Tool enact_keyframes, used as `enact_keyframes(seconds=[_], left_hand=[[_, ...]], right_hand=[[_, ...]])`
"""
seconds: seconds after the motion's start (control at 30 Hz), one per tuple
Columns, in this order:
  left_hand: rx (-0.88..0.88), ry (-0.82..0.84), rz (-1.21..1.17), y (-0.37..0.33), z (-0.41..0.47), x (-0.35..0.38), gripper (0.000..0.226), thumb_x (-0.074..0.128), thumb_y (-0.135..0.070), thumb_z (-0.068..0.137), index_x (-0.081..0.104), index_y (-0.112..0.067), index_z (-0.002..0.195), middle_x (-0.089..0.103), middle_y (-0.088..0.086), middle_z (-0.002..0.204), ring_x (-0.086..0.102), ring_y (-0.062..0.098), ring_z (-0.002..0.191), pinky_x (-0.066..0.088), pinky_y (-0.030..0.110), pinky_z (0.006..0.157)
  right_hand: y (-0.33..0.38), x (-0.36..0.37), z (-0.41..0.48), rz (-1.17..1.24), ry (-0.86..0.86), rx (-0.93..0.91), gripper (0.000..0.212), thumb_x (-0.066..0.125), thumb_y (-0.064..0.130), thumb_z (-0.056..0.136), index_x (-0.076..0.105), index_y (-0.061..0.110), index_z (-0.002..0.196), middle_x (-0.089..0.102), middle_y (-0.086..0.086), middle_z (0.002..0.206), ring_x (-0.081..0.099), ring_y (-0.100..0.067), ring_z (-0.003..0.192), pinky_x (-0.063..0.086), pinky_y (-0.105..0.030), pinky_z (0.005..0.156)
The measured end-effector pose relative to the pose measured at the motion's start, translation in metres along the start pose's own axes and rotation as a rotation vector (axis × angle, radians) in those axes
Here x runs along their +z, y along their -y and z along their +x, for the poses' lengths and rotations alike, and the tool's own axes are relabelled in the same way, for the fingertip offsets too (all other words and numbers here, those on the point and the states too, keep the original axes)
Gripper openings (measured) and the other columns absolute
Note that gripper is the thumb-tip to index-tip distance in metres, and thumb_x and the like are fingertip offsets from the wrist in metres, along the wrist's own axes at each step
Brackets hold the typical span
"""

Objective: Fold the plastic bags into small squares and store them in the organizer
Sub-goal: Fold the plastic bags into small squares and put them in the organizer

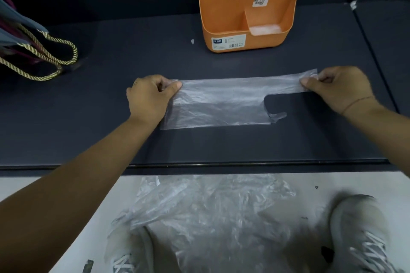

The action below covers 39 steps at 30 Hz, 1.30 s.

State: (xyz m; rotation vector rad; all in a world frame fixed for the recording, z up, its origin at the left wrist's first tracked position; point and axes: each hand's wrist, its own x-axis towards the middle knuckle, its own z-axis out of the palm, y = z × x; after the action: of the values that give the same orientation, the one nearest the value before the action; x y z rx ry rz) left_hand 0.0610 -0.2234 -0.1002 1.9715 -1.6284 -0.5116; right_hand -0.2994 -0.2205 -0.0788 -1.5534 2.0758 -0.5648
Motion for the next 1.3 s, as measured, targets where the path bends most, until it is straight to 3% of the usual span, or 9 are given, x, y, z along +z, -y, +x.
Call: enact_keyframes(seconds=[0.17, 0.27, 0.43, 0.63, 0.87, 1.0, 1.07, 1.17, 1.3], left_hand=[[0.148, -0.150, 0.208, -0.008, -0.013, 0.001, 0.044, 0.062, -0.042, 0.092, 0.059, -0.014, 0.126, 0.050, 0.009, 0.133, 0.042, 0.029, 0.126, 0.027, 0.039, 0.105], [0.452, -0.053, 0.264, -0.020, -0.031, 0.007, 0.053, 0.039, -0.037, 0.099, 0.051, -0.003, 0.138, 0.044, 0.015, 0.148, 0.034, 0.032, 0.141, 0.021, 0.045, 0.116], [0.514, 0.305, 0.409, -0.020, -0.048, 0.026, 0.078, 0.013, -0.056, 0.095, 0.018, -0.006, 0.155, 0.014, 0.009, 0.163, 0.006, 0.020, 0.151, -0.010, 0.027, 0.119], [0.421, 0.342, 0.512, -0.012, -0.056, 0.029, 0.100, 0.003, -0.076, 0.081, 0.000, -0.010, 0.156, -0.004, 0.005, 0.165, -0.008, 0.016, 0.151, -0.010, 0.032, 0.121], [0.379, 0.346, 0.576, 0.007, -0.053, 0.007, 0.100, -0.001, -0.077, 0.081, -0.004, -0.012, 0.157, -0.008, 0.003, 0.165, -0.012, 0.013, 0.150, -0.012, 0.034, 0.121], [0.339, 0.331, 0.604, 0.014, -0.052, -0.003, 0.100, -0.003, -0.077, 0.080, -0.006, -0.011, 0.156, -0.010, 0.004, 0.164, -0.015, 0.014, 0.150, -0.016, 0.037, 0.120], [0.380, 0.304, 0.548, 0.013, -0.054, -0.005, 0.100, 0.004, -0.078, 0.083, -0.002, -0.009, 0.156, -0.006, 0.006, 0.164, -0.011, 0.017, 0.151, -0.015, 0.036, 0.120], [0.572, 0.309, 0.345, 0.001, -0.063, 0.000, 0.092, 0.025, -0.074, 0.090, 0.023, -0.007, 0.154, 0.022, 0.009, 0.161, 0.012, 0.020, 0.150, -0.004, 0.027, 0.121], [0.653, 0.330, 0.125, -0.018, -0.077, 0.013, 0.070, 0.049, -0.056, 0.089, 0.054, -0.006, 0.138, 0.051, 0.006, 0.144, 0.036, 0.015, 0.136, 0.013, 0.012, 0.115]], right_hand=[[0.012, 0.004, -0.011, -0.115, -0.131, -0.027, 0.038, 0.067, 0.037, 0.087, 0.055, 0.010, 0.112, 0.055, -0.009, 0.108, 0.054, -0.026, 0.098, 0.040, -0.032, 0.076], [0.039, 0.016, -0.029, -0.153, -0.266, -0.387, 0.039, 0.056, 0.032, 0.091, 0.056, 0.007, 0.120, 0.051, -0.018, 0.118, 0.053, -0.033, 0.104, 0.042, -0.039, 0.087], [0.083, 0.083, -0.055, -0.293, 0.174, -0.836, 0.064, 0.031, 0.043, 0.094, 0.038, 0.004, 0.145, 0.037, -0.014, 0.151, 0.031, -0.028, 0.141, 0.015, -0.038, 0.119], [0.059, 0.090, -0.042, -0.572, 0.329, -0.841, 0.097, -0.005, 0.076, 0.084, 0.013, 0.011, 0.154, 0.007, -0.005, 0.162, 0.002, -0.017, 0.150, 0.000, -0.037, 0.122], [0.028, 0.067, -0.038, -0.607, 0.330, -0.783, 0.097, -0.006, 0.078, 0.083, 0.004, 0.012, 0.155, 0.001, -0.004, 0.162, -0.002, -0.017, 0.149, -0.003, -0.037, 0.121], [0.025, 0.060, -0.039, -0.486, 0.294, -0.788, 0.095, 0.016, 0.076, 0.085, 0.010, 0.012, 0.155, 0.007, -0.003, 0.162, 0.005, -0.018, 0.149, -0.004, -0.032, 0.120], [0.025, 0.054, -0.045, -0.345, 0.226, -0.807, 0.082, 0.041, 0.066, 0.084, 0.036, 0.013, 0.146, 0.032, -0.005, 0.153, 0.027, -0.021, 0.141, 0.007, -0.029, 0.117], [0.022, 0.053, -0.053, -0.202, 0.104, -0.898, 0.037, 0.073, 0.041, 0.079, 0.066, 0.015, 0.104, 0.055, -0.006, 0.115, 0.046, -0.021, 0.106, 0.026, -0.028, 0.097], [0.016, 0.064, -0.059, -0.085, 0.042, -0.849, 0.009, 0.074, 0.021, 0.081, 0.070, 0.013, 0.084, 0.055, -0.003, 0.093, 0.043, -0.014, 0.087, 0.034, -0.030, 0.085]])
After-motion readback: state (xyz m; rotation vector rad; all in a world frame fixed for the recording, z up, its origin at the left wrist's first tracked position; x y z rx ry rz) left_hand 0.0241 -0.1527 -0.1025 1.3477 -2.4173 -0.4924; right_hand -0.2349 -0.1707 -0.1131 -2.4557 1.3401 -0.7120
